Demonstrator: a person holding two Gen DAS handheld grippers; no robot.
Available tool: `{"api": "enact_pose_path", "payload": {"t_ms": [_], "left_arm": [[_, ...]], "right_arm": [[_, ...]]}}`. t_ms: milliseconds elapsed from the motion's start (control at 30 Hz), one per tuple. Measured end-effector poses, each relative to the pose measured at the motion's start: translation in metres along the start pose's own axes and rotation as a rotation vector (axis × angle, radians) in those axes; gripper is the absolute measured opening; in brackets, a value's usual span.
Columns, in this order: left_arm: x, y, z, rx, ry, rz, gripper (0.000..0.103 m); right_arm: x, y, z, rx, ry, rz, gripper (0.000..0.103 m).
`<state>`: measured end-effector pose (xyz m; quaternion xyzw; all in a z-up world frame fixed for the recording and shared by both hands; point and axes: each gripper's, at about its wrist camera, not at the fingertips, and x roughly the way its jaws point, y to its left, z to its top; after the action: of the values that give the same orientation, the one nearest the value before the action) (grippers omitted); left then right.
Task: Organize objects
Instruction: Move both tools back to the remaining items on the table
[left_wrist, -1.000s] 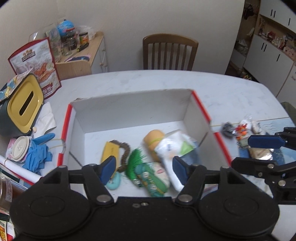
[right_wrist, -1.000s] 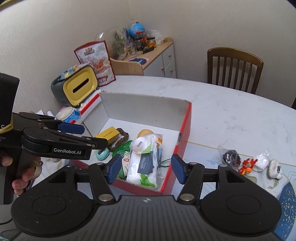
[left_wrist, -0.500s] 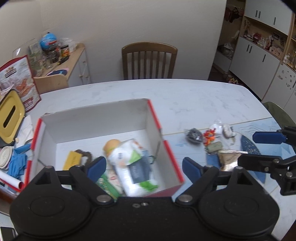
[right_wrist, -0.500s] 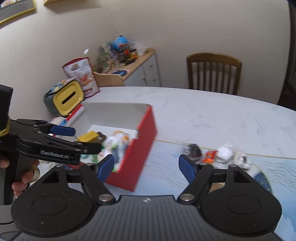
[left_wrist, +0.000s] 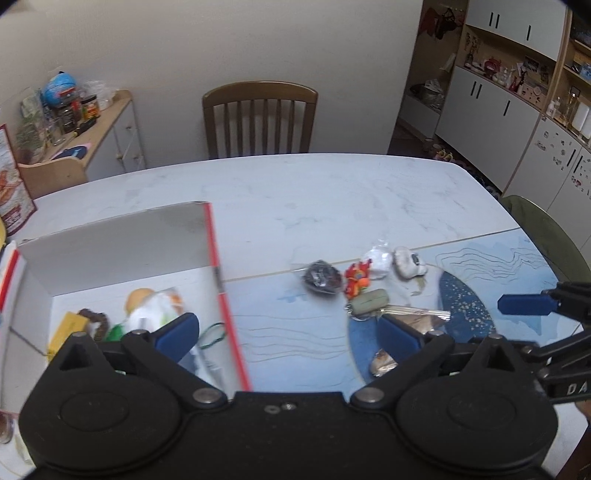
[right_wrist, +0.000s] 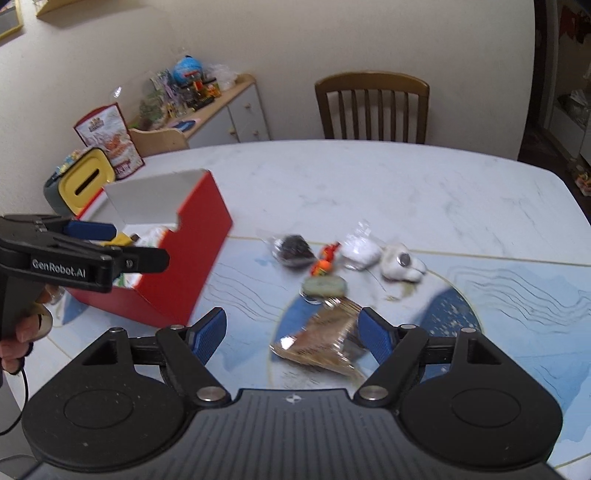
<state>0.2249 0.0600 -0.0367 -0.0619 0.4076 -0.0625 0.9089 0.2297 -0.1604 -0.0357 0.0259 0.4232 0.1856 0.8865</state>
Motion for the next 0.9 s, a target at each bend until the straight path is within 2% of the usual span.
{"api": "enact_pose_path", "payload": {"t_ms": [333, 667, 900], "left_arm": [[0.038, -0.032, 0.004, -0.019, 0.053, -0.010, 0.102], [0.078, -0.037, 0.026, -0.067, 0.068, 0.042, 0.102], [0.112, -0.042, 0.042, -0.054, 0.083, 0.076, 0.102]], "right_arm": [[0.022, -0.031, -0.012, 0.020, 0.082, 0.024, 0.078], [0.057, -0.040, -0.011, 0.024, 0.147, 0.062, 0.078], [0.077, -0.045, -0.009, 0.023, 0.176, 0.067, 0.078]]}}
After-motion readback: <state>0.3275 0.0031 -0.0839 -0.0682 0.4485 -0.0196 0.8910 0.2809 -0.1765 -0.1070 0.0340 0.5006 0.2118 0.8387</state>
